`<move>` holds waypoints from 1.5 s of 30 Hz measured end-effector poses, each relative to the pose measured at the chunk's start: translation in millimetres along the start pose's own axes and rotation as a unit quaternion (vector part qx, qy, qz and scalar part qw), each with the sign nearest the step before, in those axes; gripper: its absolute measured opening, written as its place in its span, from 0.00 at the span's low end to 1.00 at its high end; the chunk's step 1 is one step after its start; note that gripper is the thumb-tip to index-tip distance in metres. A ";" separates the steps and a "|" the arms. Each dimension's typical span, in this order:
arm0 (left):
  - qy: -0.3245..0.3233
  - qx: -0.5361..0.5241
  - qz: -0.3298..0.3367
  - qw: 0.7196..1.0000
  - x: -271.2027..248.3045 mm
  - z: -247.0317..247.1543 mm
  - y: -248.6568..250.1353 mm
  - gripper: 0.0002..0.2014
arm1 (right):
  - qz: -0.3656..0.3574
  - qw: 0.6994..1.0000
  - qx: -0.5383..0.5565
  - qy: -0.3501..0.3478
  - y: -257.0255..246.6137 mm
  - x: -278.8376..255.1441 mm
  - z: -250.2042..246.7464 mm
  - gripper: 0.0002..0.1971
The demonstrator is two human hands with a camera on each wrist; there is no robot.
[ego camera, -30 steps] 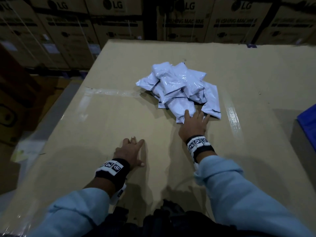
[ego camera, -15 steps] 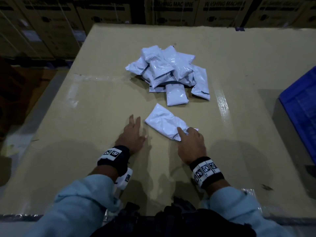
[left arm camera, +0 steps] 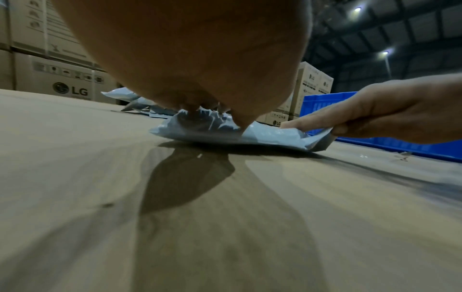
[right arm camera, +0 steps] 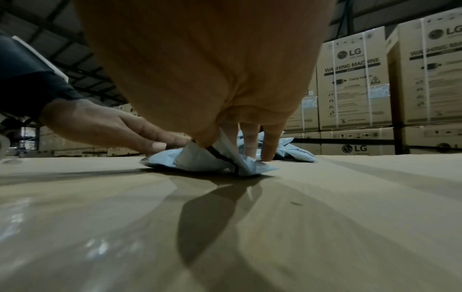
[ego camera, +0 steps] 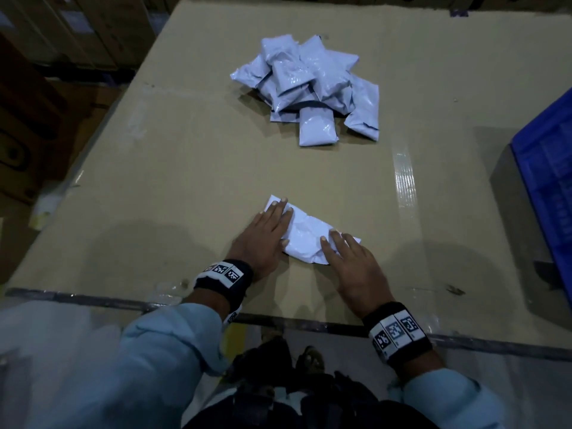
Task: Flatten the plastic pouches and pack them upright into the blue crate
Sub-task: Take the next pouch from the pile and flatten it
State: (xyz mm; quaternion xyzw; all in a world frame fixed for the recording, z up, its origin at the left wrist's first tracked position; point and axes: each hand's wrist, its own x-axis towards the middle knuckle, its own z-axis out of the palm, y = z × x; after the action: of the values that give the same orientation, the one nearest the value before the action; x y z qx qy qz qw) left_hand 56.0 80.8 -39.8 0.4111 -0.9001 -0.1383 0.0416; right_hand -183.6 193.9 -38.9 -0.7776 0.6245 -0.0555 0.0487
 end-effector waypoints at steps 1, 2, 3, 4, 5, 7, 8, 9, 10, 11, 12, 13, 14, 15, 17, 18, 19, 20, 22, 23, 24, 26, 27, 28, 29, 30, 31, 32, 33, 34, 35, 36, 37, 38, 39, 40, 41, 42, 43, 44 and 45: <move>0.005 0.015 0.008 1.000 -3.4 1.1 6.5 0.33 | -0.009 1.000 0.003 -0.004 2.0 -9.6 0.8 0.37; 0.004 0.027 0.012 1.000 -6.3 1.7 13.8 0.33 | -0.020 1.000 0.004 -0.007 4.2 -18.5 0.9 0.38; -0.001 0.037 0.014 0.999 -8.6 2.2 21.0 0.33 | -0.031 0.999 0.004 -0.010 6.0 -26.1 0.3 0.40; -0.010 0.043 0.016 0.999 -10.3 3.6 27.1 0.32 | -0.040 0.999 0.004 -0.015 7.2 -32.3 -0.7 0.41; -0.020 0.047 0.017 0.999 -12.1 6.2 32.6 0.32 | -0.043 0.999 0.004 -0.021 7.7 -37.9 -1.9 0.42; -0.032 0.066 0.021 0.997 -16.8 15.2 38.6 0.31 | -0.035 0.999 0.002 -0.035 8.0 -47.9 -4.1 0.41; -0.031 0.080 0.019 0.996 -19.6 19.7 39.3 0.31 | -0.031 0.999 -0.002 -0.042 8.4 -52.2 -5.0 0.41; -0.024 0.093 0.013 0.995 -22.3 23.8 39.5 0.32 | -0.027 0.998 -0.007 -0.048 8.4 -55.8 -5.6 0.40; -0.013 0.106 0.008 0.994 -24.5 27.7 39.7 0.32 | -0.023 0.998 -0.012 -0.050 8.3 -58.6 -5.9 0.39; 0.000 0.115 0.007 0.993 -26.1 30.7 40.6 0.32 | -0.017 0.998 -0.015 -0.052 7.2 -60.8 -5.2 0.39; 0.011 0.120 0.007 0.993 -27.2 32.5 42.3 0.32 | -0.010 0.998 -0.016 -0.054 5.4 -63.2 -3.9 0.38; 0.022 0.122 0.010 0.992 -27.6 34.0 43.9 0.32 | -0.001 0.998 -0.014 -0.059 3.9 -65.5 -1.2 0.37; 0.032 0.124 0.012 0.992 -27.9 34.5 45.3 0.31 | 0.007 0.998 -0.011 -0.063 2.2 -67.3 1.8 0.37; 0.043 0.125 0.012 0.991 -28.3 35.3 46.6 0.31 | 0.016 0.998 -0.011 -0.064 0.0 -69.4 3.6 0.36; 0.052 0.121 -0.007 0.991 -29.6 36.1 50.8 0.31 | 0.037 0.997 -0.018 -0.065 -5.8 -72.6 4.1 0.37; 0.050 0.116 -0.024 0.992 -31.5 37.1 53.7 0.32 | 0.052 0.996 -0.016 -0.065 -10.2 -74.1 3.5 0.39; 0.046 0.113 -0.040 0.992 -33.4 39.5 56.1 0.33 | 0.070 0.996 -0.008 -0.062 -15.5 -74.0 2.6 0.41; 0.039 0.112 -0.051 0.992 -35.1 41.9 57.7 0.33 | 0.087 0.995 0.003 -0.049 -21.9 -71.6 1.0 0.39; 0.029 0.106 -0.062 0.992 -37.1 45.7 59.2 0.35 | 0.109 0.994 0.031 -0.007 -34.2 -61.3 0.7 0.32; 0.018 0.095 -0.066 0.993 -37.9 47.9 57.8 0.35 | 0.111 0.993 0.043 0.008 -39.3 -53.6 2.8 0.30; 0.007 0.082 -0.070 0.994 -38.8 49.8 55.6 0.35 | 0.109 0.992 0.055 0.012 -43.8 -45.5 5.2 0.31; -0.006 0.064 -0.081 0.995 -41.2 53.6 50.7 0.34 | 0.101 0.992 0.070 -0.006 -48.7 -33.5 16.2 0.33; -0.009 0.053 -0.084 0.995 -42.7 54.2 49.1 0.34 | 0.098 0.993 0.066 -0.019 -49.7 -31.0 22.0 0.33; -0.011 0.043 -0.081 0.996 -43.8 53.9 47.9 0.34 | 0.095 0.994 0.052 -0.027 -50.0 -30.9 27.1 0.33; -0.010 0.039 -0.074 0.996 -44.6 54.1 46.2 0.34 | 0.093 0.995 0.038 -0.028 -49.7 -31.8 31.5 0.33; -0.008 0.039 -0.066 0.997 -45.5 53.9 44.5 0.33 | 0.092 0.995 0.027 -0.025 -49.7 -33.5 34.5 0.33; -0.007 0.041 -0.060 0.997 -45.6 53.7 42.9 0.33 | 0.092 0.995 0.021 -0.021 -49.7 -34.7 36.6 0.34; -0.007 0.043 -0.056 0.998 -45.7 52.8 42.2 0.32 | 0.091 0.995 0.018 -0.019 -50.2 -35.3 37.7 0.34; -0.008 0.044 -0.053 0.998 -46.1 52.7 41.7 0.32 | 0.092 0.995 0.016 -0.018 -51.4 -35.5 38.3 0.34; -0.007 0.045 -0.051 0.998 -46.6 53.0 41.6 0.32 | 0.094 0.995 0.016 -0.016 -52.5 -35.7 38.5 0.34; -0.007 0.047 -0.050 0.998 -47.0 53.6 41.4 0.32 | 0.096 0.995 0.015 -0.014 -53.2 -35.4 39.2 0.34; -0.007 0.048 -0.050 0.998 -47.1 54.0 41.2 0.32 | 0.099 0.995 0.014 -0.013 -53.9 -35.2 39.4 0.34; -0.007 0.050 -0.050 0.997 -46.9 54.7 40.9 0.32 | 0.103 0.994 0.015 -0.013 -54.4 -35.0 39.7 0.34; -0.007 0.051 -0.051 0.997 -46.8 55.0 40.7 0.32 | 0.107 0.994 0.018 -0.013 -54.7 -35.0 40.3 0.34; -0.006 0.053 -0.051 0.997 -47.1 55.4 40.8 0.32 | 0.109 0.994 0.020 -0.011 -55.2 -35.2 40.8 0.34; -0.005 0.054 -0.050 0.997 -47.1 55.7 40.8 0.32 | 0.111 0.994 0.022 -0.010 -55.6 -35.0 41.3 0.34; -0.005 0.053 -0.050 0.997 -47.1 55.6 40.8 0.32 | 0.112 0.993 0.024 -0.010 -56.1 -34.2 41.8 0.34; -0.008 0.054 -0.049 0.997 -46.8 55.3 40.5 0.32 | 0.113 0.993 0.027 -0.011 -56.1 -33.6 42.6 0.34; -0.009 0.056 -0.047 0.997 -46.2 55.0 40.0 0.32 | 0.114 0.993 0.027 -0.013 -56.0 -32.9 43.4 0.34; -0.008 0.060 -0.044 0.997 -45.6 54.7 39.6 0.32 | 0.114 0.993 0.026 -0.014 -55.7 -32.8 44.1 0.34; -0.006 0.063 -0.041 0.997 -45.0 54.3 39.4 0.32 | 0.115 0.993 0.025 -0.016 -55.3 -32.3 45.0 0.34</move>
State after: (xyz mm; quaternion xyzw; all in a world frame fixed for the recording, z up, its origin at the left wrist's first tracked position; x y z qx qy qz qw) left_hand 46.7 150.9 -78.9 0.4483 -0.8898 -0.0857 0.0048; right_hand -130.5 237.6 -76.2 -0.6999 0.7073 -0.0527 0.0837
